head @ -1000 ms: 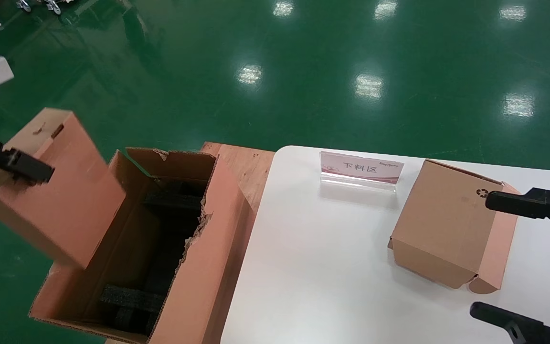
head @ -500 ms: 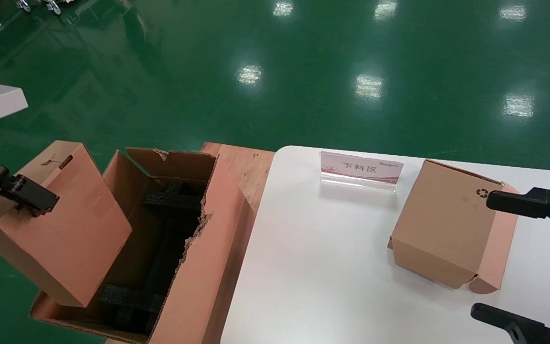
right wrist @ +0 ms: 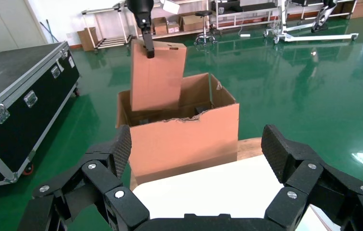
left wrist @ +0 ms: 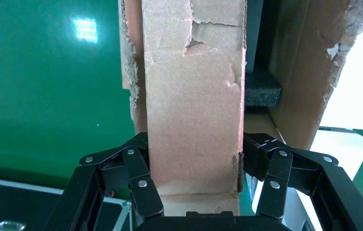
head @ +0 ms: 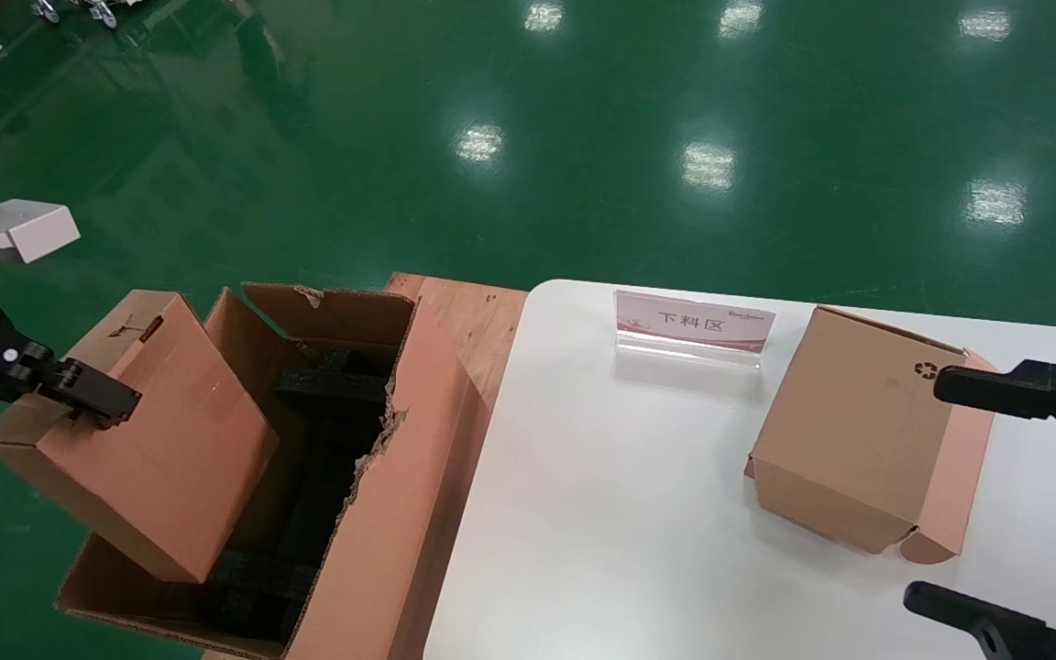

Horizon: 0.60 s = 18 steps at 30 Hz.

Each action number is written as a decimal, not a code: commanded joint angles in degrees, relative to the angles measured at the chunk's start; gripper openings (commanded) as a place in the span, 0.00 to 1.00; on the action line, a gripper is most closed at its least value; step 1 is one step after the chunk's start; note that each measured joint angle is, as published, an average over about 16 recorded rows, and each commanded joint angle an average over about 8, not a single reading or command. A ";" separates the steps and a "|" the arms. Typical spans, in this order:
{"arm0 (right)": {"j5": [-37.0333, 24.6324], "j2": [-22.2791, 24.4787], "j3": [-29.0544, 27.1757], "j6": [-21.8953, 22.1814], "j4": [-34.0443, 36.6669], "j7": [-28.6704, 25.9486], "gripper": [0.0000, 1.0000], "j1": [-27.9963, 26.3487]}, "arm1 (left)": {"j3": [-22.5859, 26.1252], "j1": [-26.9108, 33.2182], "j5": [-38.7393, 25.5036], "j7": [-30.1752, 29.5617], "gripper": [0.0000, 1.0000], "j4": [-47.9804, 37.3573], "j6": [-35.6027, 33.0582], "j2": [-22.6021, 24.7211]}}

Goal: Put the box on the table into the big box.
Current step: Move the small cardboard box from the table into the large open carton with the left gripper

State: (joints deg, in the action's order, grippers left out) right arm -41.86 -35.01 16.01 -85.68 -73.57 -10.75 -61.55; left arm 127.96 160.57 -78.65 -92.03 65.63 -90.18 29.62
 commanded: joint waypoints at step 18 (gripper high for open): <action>0.00 0.00 0.00 0.00 0.00 0.00 1.00 0.00 | -4.20 -9.91 0.36 4.76 0.00 1.27 13.85 -6.11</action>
State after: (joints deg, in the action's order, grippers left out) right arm -41.86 -35.01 16.01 -85.68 -73.57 -10.75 -61.55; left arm 123.92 150.90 -78.41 -87.31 66.88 -76.67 23.59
